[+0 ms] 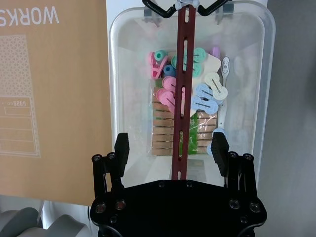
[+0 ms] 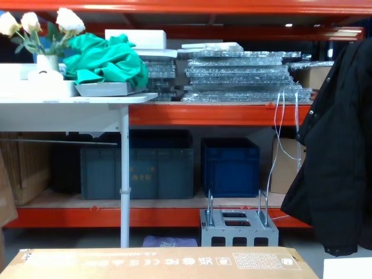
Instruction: Use one hand to grasp the basket and place it at the designated location.
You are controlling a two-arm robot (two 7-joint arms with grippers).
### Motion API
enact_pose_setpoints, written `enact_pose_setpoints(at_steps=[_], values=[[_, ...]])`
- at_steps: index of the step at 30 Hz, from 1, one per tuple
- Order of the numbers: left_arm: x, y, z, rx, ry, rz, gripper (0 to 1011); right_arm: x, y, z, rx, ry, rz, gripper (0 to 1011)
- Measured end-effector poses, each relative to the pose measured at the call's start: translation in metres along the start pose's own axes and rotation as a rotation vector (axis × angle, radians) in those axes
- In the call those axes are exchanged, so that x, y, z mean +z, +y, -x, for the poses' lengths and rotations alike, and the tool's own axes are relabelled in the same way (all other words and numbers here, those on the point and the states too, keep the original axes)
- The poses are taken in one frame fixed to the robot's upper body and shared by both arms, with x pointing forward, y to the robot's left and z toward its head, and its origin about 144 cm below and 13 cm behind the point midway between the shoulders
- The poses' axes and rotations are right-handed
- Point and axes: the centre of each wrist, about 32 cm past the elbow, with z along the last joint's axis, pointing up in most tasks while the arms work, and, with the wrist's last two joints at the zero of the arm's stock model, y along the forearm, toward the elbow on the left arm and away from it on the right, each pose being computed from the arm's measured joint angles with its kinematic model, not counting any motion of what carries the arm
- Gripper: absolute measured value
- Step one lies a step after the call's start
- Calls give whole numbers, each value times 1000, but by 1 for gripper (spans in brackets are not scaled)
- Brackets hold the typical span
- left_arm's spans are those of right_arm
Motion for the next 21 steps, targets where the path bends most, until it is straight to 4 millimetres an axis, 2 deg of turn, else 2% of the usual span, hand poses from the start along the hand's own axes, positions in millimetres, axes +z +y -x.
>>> enact_pose_setpoints(at_steps=[21], values=[[0, 0, 0, 0, 0, 0, 0, 0, 0, 0, 0, 0, 0, 1002]])
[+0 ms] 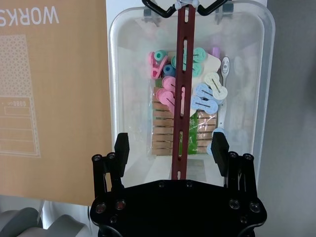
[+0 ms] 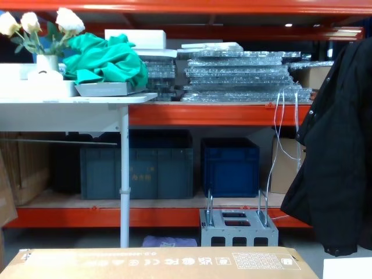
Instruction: Use one hand to grasp the basket and place it at the designated location.
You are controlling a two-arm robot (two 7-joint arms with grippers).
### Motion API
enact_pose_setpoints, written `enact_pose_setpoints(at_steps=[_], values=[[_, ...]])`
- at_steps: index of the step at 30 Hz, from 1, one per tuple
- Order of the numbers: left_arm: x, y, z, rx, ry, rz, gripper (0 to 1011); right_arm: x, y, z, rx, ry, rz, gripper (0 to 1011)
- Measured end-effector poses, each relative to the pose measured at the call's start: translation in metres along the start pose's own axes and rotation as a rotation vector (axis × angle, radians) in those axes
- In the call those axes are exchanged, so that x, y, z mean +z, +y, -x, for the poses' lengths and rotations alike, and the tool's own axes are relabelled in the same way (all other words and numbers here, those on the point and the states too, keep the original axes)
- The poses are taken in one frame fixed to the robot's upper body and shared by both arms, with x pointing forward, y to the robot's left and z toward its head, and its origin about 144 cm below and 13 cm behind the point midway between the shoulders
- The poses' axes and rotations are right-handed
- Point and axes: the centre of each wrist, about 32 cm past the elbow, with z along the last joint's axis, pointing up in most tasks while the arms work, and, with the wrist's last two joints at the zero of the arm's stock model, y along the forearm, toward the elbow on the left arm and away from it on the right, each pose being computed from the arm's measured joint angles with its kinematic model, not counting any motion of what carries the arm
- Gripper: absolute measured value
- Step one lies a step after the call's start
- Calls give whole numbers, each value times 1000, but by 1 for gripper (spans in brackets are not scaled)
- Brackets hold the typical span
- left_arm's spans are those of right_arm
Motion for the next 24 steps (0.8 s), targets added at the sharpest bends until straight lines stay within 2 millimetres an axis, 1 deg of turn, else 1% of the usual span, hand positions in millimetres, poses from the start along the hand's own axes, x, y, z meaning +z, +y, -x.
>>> enact_pose_setpoints(at_steps=[24], values=[[0, 0, 0, 0, 0, 0, 0, 0, 0, 0, 0, 0, 0, 1001]])
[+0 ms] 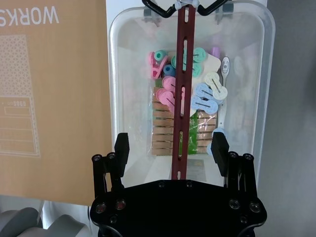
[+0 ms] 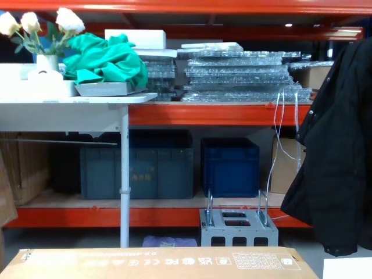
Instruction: Use one hand to grasp the basket and place it at the designated location.
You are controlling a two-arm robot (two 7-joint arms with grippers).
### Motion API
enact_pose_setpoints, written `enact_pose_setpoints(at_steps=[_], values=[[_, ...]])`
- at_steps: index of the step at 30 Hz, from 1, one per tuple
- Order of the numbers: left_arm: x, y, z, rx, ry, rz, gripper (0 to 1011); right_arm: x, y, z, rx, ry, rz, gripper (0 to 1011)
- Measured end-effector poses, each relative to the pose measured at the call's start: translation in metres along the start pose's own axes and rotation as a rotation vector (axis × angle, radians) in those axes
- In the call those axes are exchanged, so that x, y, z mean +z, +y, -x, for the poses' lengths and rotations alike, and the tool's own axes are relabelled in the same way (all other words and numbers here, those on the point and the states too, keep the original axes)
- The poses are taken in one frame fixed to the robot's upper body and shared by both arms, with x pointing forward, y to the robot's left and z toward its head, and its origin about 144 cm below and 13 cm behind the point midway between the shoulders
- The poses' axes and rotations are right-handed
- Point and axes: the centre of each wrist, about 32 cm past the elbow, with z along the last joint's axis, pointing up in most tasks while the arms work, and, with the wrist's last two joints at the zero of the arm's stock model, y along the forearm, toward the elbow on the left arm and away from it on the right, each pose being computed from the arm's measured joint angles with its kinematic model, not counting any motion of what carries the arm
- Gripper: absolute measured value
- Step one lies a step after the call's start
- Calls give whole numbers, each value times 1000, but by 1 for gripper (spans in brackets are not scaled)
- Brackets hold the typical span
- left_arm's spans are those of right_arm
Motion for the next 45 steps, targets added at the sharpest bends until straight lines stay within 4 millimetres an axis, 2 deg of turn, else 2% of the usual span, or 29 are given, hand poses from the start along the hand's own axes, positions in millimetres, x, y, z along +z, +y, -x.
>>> enact_pose_setpoints(at_steps=[9, 35, 45], values=[[0, 0, 0, 0, 0, 0, 0, -2, 13, -3, 26, -1, 4, 1002], [0, 0, 0, 0, 0, 0, 0, 5, 83, -14, 189, -47, 58, 1001], [0, 0, 0, 0, 0, 0, 0, 4, 93, -14, 215, -44, 69, 1001]])
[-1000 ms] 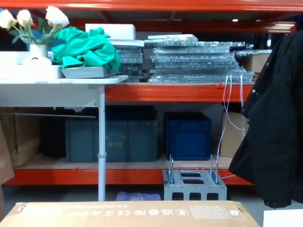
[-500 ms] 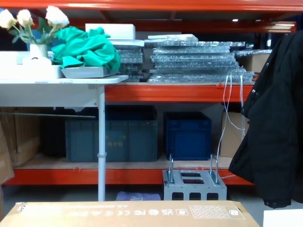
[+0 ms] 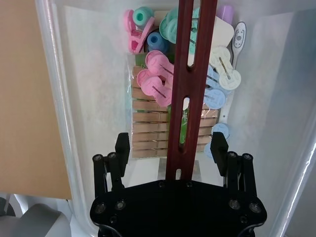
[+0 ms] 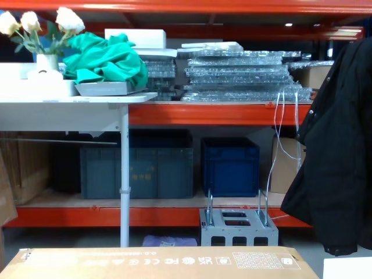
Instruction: Use one hand to grasp the basket and place it at the designated location.
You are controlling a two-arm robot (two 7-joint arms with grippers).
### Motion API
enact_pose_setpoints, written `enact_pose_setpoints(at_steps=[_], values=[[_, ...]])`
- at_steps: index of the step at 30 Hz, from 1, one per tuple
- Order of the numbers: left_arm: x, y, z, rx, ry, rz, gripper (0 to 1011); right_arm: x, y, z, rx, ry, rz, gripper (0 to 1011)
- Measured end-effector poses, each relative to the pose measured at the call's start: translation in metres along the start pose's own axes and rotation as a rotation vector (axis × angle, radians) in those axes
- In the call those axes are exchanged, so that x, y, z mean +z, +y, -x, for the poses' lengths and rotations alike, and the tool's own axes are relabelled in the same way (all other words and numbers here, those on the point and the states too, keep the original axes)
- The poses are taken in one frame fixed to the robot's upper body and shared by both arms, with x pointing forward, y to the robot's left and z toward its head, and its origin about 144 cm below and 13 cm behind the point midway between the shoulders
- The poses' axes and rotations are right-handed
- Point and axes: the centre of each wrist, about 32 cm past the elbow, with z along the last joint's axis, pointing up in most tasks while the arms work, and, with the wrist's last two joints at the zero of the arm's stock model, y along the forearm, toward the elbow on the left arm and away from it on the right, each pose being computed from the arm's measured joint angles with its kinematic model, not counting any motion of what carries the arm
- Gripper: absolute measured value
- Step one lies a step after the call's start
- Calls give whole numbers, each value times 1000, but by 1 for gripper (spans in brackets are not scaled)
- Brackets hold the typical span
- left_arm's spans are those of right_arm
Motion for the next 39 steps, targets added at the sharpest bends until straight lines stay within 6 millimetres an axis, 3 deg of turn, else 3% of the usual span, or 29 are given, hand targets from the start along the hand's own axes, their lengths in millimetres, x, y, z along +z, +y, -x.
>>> enact_pose_setpoints(at_steps=[5, 12, 27, 39], values=[[0, 0, 0, 0, 0, 0, 0, -1, 1, 0, -2, 2, 2, 925], [0, 0, 0, 0, 0, 0, 0, -3, 0, 1, -10, 3, 6, 728], [0, 0, 0, 0, 0, 0, 0, -9, -4, 3, -22, 16, 3, 237], [0, 0, 0, 0, 0, 0, 0, -5, -10, 3, -41, 9, -14, 233]])
